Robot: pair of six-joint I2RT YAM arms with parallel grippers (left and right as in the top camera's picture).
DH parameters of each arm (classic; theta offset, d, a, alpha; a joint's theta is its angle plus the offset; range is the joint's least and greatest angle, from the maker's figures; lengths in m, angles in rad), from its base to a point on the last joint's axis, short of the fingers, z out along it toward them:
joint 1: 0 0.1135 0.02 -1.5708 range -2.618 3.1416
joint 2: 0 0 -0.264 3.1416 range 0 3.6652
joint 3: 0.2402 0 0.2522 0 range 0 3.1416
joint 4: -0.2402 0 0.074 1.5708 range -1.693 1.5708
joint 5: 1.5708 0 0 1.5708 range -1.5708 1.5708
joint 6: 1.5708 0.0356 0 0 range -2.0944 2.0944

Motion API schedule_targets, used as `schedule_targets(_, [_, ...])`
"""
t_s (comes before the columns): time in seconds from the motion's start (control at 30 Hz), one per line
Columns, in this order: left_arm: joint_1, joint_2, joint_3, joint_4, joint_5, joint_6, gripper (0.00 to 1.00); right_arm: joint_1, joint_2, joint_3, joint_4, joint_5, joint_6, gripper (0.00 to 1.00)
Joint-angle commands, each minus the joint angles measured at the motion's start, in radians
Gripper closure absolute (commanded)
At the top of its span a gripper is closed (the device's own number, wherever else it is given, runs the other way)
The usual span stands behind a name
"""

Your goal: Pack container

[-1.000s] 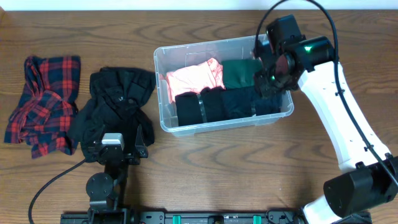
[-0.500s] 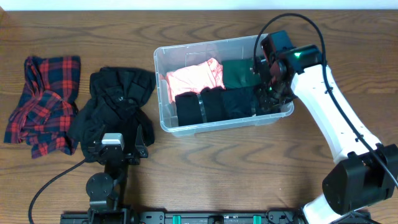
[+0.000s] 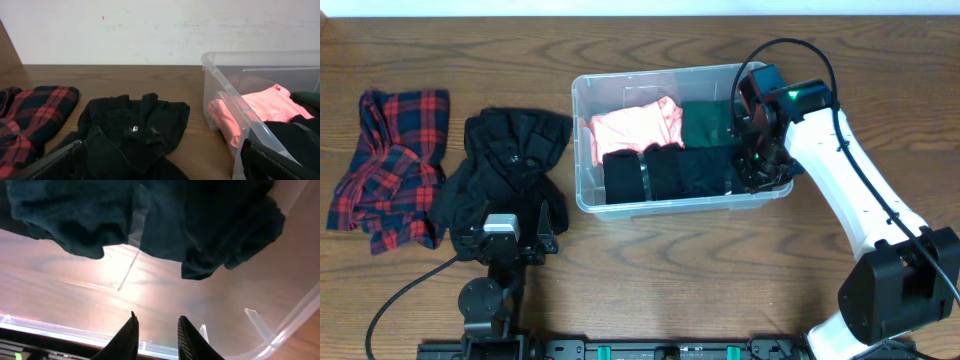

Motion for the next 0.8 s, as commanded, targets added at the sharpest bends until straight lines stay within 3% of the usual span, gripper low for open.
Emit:
schedule_targets(0.0, [0.003,-0.001,-0.017,-0.034,0.015,-0.002,0.02,0.008,0.003,-0.006,-0.017,0.01,0.027,0.76])
schedule_targets(0.23, [0.003,-0.001,-0.017,-0.034,0.015,-0.002,0.02,0.013,0.002,-0.006,-0.043,0.006,0.029,0.82])
schedule_targets(0.4, [0.003,-0.001,-0.017,-0.034,0.015,-0.002,0.02,0.03,0.002,-0.006,-0.047,0.003,0.029,0.8])
schedule_targets(0.6, [0.003,-0.001,-0.017,-0.034,0.015,-0.002,0.02,0.006,0.002,0.036,0.021,0.021,0.035,0.57])
schedule_targets(0.77, [0.003,-0.001,-0.017,-0.034,0.015,-0.002,0.02,-0.072,0.002,0.21,0.071,0.021,0.056,0.33])
